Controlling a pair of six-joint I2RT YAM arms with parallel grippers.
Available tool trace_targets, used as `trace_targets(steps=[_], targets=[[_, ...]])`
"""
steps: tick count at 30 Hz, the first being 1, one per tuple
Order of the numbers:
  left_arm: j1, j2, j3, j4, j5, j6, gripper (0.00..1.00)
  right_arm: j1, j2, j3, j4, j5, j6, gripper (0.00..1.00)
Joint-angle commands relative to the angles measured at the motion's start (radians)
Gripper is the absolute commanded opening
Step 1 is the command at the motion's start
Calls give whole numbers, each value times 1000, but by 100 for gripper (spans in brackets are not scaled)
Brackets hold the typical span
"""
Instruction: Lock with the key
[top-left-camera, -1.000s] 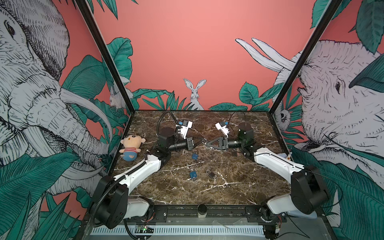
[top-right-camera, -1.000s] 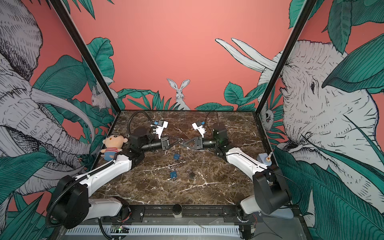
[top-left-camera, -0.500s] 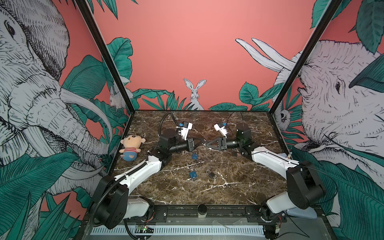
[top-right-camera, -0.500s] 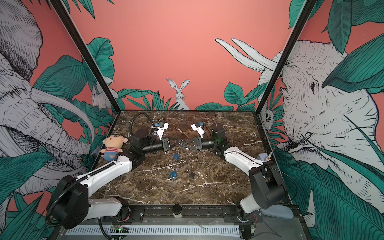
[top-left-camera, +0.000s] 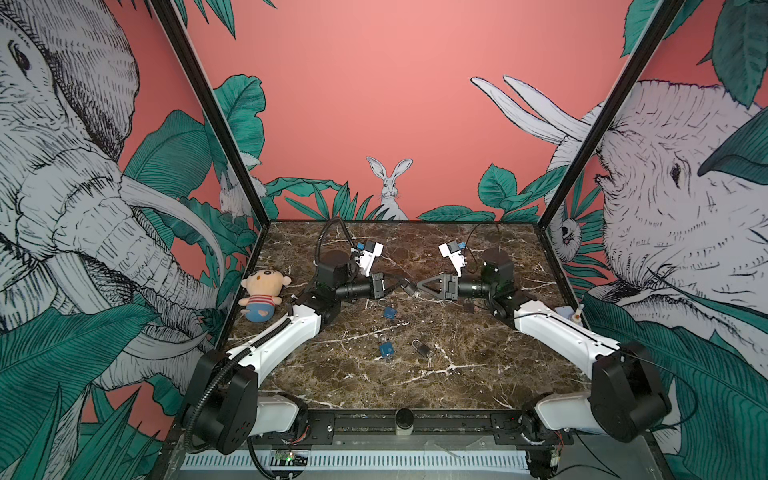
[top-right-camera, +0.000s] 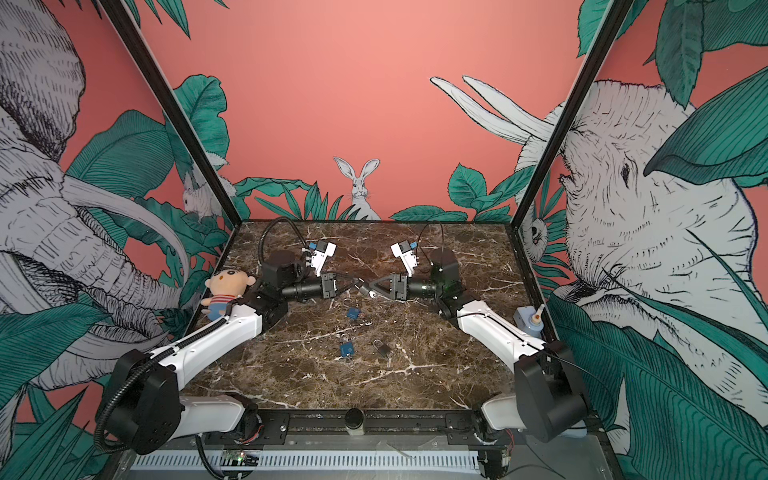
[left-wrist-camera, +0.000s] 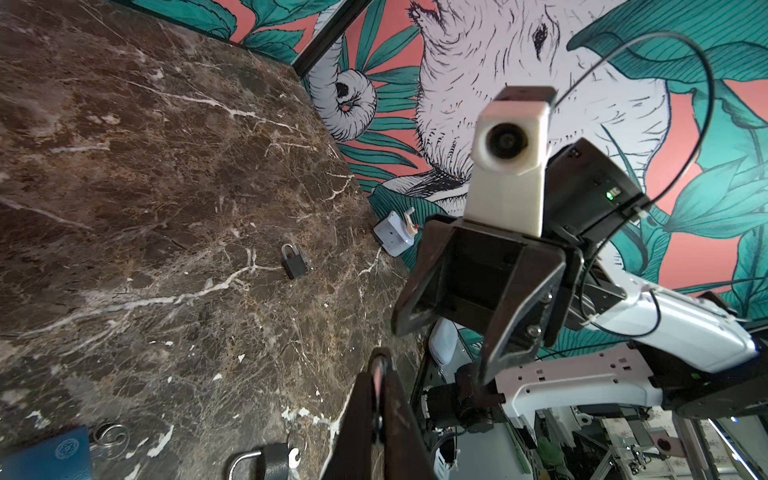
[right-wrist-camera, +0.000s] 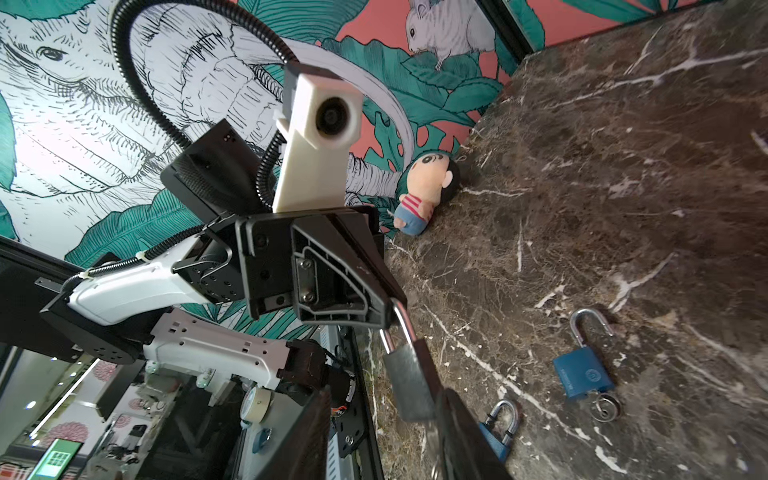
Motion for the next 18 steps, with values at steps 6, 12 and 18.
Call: trace_targets(steps=[6,12,18], targets=[[6,-55,63,-72,32,31,0,-12,0,-9,89,-14,8,44],[6,-54,79,-53,40,16,0,-7,31,4,78,-29,3,45],[6,-49,112,-57,30,20,0,15,37,11,28,-31,-35,43]])
